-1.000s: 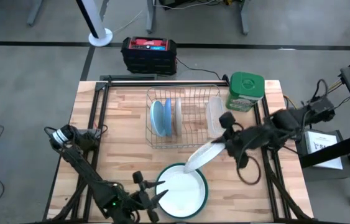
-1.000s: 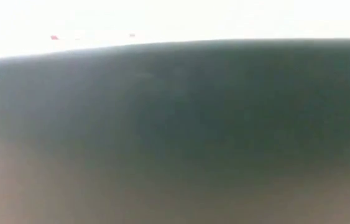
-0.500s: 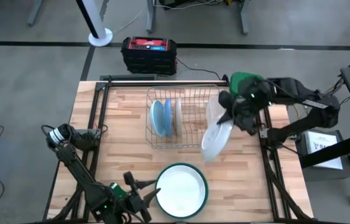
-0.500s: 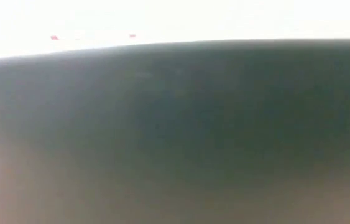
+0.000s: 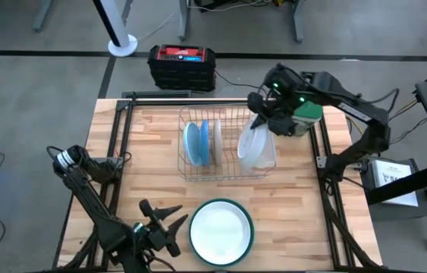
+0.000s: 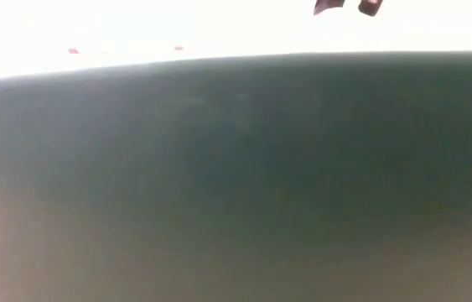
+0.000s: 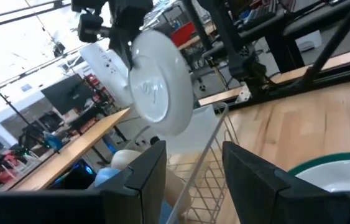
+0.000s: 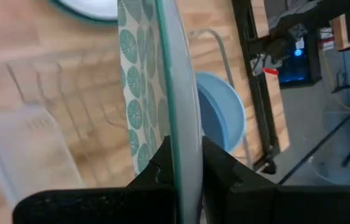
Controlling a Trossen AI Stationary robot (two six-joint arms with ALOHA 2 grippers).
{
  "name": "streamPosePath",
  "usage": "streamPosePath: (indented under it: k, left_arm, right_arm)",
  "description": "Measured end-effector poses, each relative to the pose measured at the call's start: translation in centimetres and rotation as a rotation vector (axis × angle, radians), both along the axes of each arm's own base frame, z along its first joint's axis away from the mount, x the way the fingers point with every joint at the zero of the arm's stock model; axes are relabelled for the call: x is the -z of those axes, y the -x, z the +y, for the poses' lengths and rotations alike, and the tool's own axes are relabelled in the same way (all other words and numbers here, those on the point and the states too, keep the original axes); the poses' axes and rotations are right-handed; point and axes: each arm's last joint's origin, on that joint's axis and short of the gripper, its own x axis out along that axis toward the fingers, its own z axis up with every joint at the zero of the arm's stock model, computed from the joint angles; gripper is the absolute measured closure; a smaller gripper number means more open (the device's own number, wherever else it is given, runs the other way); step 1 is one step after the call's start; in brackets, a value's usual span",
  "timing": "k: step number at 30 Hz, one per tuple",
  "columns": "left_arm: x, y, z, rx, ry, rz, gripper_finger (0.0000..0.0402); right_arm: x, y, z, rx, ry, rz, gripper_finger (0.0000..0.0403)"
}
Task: Sort dishes
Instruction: Put the green patterned plate in the dish rack
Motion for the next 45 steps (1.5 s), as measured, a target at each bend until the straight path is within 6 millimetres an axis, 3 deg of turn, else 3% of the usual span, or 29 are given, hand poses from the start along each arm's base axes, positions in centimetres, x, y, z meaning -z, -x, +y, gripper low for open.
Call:
streamPosePath:
  k: [7,16,30,45]
  left_arm:
    - [0.0,0.2,0.3,-0.011,-0.043,0.008,0.0255]
    - [0.1,0.4,0.5,-0.011,-0.068,0.024,0.0255]
    - [0.6,1.2,1.7,-0.013,-0.053,0.015,0.0255]
    - [0.8,1.3,1.8,-0.013,-0.049,0.014,0.0255]
  right_arm:
    - [0.9,-3.1,-2.1,-0.053,0.038,0.046,0.0385]
    - [2.4,-5.8,-3.5,-0.120,0.074,0.090,0.0385]
    - [5.0,-7.5,-5.9,-0.123,0.074,0.134,0.0385]
    - [7.2,-8.9,-6.8,-0.130,0.055,0.175,0.0385]
